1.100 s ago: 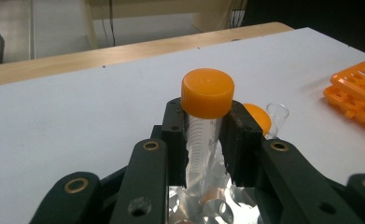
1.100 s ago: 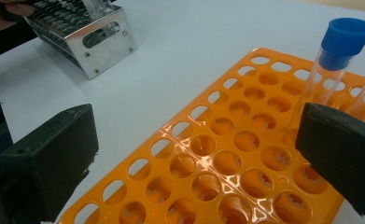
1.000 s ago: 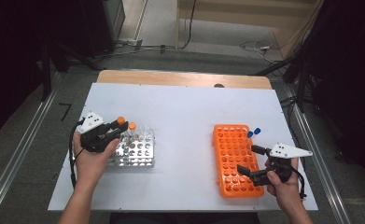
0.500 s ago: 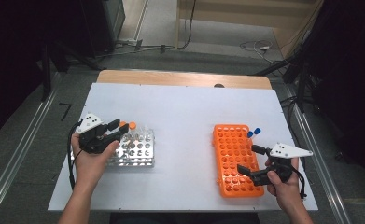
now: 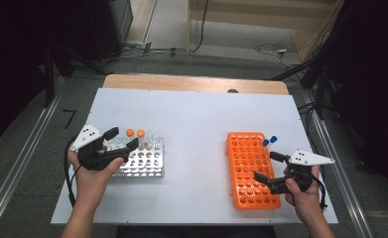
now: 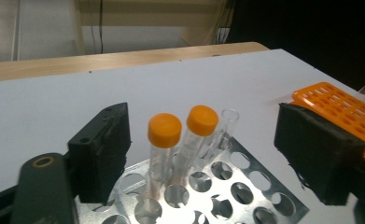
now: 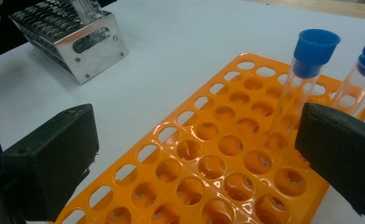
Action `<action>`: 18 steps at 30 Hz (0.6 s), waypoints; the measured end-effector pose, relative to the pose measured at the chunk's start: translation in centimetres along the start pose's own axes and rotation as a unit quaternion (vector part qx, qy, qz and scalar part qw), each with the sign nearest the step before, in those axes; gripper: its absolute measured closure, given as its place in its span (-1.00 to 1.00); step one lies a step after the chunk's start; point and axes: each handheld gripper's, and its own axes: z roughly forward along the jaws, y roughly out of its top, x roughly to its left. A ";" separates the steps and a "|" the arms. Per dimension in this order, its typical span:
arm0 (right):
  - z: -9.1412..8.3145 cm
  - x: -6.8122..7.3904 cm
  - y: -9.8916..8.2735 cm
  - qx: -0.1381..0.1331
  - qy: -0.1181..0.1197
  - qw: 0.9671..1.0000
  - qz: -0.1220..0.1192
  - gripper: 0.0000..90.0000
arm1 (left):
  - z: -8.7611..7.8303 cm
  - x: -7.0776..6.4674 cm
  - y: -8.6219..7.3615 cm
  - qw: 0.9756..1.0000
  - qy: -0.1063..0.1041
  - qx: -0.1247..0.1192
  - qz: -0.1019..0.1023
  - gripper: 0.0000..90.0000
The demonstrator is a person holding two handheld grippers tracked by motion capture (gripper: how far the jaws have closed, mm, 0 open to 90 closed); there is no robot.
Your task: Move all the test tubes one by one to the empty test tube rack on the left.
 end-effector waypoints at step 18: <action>1.3 -1.9 -0.3 0.013 -0.033 0.999 0.027 -0.61 | -0.3 -3.4 -1.5 0.997 -0.075 0.002 0.003 -0.99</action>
